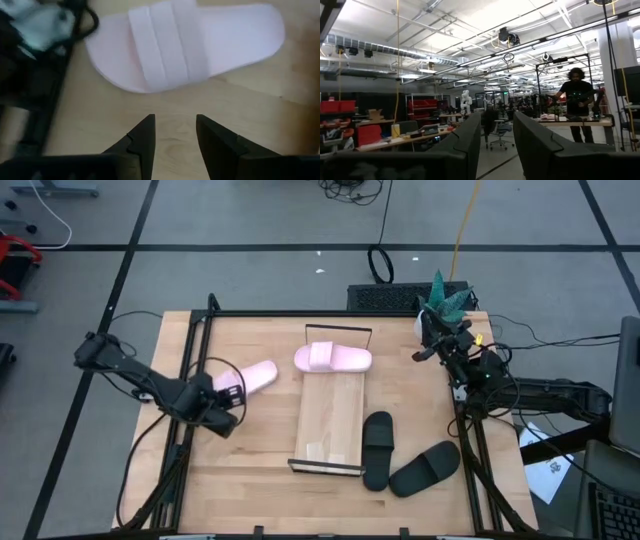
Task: Pick and place slides into the shelf
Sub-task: Put the pink slide on the shelf
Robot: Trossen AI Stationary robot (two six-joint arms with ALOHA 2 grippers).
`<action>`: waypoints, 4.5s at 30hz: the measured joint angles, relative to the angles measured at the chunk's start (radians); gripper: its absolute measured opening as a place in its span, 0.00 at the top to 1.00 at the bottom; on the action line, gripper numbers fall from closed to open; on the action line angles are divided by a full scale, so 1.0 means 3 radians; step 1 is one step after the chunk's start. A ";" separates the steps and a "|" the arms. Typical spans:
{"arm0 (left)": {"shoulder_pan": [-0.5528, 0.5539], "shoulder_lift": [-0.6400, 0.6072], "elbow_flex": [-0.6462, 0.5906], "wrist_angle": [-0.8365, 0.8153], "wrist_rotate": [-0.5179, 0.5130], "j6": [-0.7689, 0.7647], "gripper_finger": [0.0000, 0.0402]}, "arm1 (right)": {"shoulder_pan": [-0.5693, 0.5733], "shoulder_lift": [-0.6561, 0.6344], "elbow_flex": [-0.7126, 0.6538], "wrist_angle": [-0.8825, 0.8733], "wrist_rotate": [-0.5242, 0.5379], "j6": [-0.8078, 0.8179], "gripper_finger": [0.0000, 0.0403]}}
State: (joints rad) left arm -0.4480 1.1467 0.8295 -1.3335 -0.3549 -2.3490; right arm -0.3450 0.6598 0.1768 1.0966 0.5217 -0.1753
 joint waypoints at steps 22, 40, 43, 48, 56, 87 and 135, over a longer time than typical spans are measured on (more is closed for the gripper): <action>0.0494 0.0279 -0.0449 0.0275 -0.0096 -0.0206 0.66 | 0.0000 -0.0001 0.0000 -0.0001 -0.0008 0.0024 0.73; 0.1010 0.0615 -0.0449 0.0398 -0.0389 0.0117 0.66 | 0.0000 -0.0001 0.0000 -0.0001 -0.0009 0.0022 0.73; 0.1081 0.0615 -0.0449 0.0407 -0.0362 0.0298 0.66 | 0.0000 0.0000 0.0000 0.0007 -0.0009 0.0022 0.73; 0.1106 0.0602 -0.0449 0.0415 -0.0184 0.0436 0.66 | 0.0000 0.0000 0.0000 0.0020 -0.0009 0.0022 0.73; 0.0961 0.0602 -0.0449 0.0388 0.0014 0.0345 0.66 | 0.0000 -0.0001 0.0000 0.0020 -0.0008 0.0022 0.73; 0.0924 0.0215 -0.0929 0.1169 -0.0335 0.0118 0.66 | -0.0003 0.0000 0.0000 0.0123 0.0000 -0.0091 0.73; 0.0930 -0.0266 -0.1429 0.2107 -0.0937 0.0044 0.66 | 0.0000 -0.0001 0.0000 0.0121 0.0003 -0.0002 0.73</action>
State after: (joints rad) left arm -0.1692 1.0668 0.4007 -0.7013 -0.6359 -2.3359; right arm -0.3450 0.6594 0.1768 1.1328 0.5224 -0.1761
